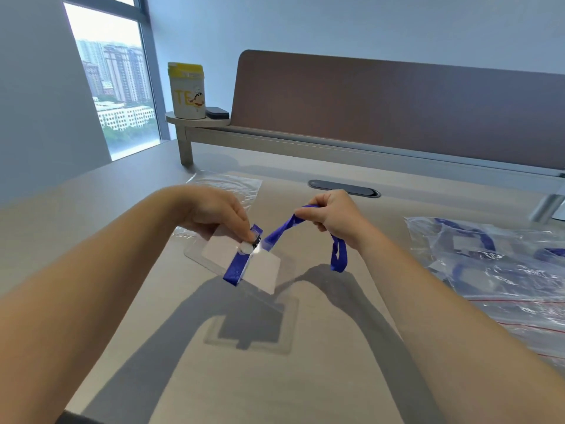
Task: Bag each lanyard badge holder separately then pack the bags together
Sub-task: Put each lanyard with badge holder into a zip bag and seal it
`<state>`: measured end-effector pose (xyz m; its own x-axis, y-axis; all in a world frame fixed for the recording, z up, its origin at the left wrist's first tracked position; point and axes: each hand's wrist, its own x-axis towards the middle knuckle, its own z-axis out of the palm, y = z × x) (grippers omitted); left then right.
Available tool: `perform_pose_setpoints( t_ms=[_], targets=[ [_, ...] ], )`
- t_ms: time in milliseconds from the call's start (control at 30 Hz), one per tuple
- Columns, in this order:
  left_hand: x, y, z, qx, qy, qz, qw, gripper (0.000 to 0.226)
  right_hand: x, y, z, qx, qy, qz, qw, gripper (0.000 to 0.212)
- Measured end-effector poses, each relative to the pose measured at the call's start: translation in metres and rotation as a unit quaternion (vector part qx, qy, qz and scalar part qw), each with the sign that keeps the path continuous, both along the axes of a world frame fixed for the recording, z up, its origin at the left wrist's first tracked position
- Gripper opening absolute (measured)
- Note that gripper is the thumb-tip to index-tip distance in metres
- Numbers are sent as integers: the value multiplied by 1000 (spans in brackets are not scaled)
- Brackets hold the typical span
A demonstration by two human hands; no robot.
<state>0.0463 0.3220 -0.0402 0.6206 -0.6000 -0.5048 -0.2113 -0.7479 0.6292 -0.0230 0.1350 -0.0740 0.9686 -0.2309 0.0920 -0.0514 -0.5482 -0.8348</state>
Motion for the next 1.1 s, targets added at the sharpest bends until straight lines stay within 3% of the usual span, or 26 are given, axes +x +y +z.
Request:
perform_pose_setpoints(
  t_ms=[133,267,433,533,600,767,867,967,1100],
  targets=[
    [8,-6,-8,2,-156,81,984,28,3,15,7,16,-45,5,999,24],
    [11,-8,-11,-145,-198,240,939,33,2,30,7,27,-49,43,998,16],
    [12,1,-12,-356,-82,375,852,22,1,32,4,89,-32,83,992,15],
    [11,6,-11,-451,-2,368,813,12,-1,29,4,140,11,127,982,26],
    [7,7,-9,-486,44,333,807,12,-3,28,5,182,62,165,967,31],
    [3,15,-7,-450,114,285,838,22,-4,20,0,272,155,213,926,42],
    [2,22,-5,-374,96,223,895,30,-2,12,-7,306,180,194,915,42],
    [3,24,-8,-247,60,125,959,33,2,9,-9,283,185,149,929,39],
    [10,22,-16,-147,54,31,987,41,8,10,-7,209,191,99,954,36]
  ],
)
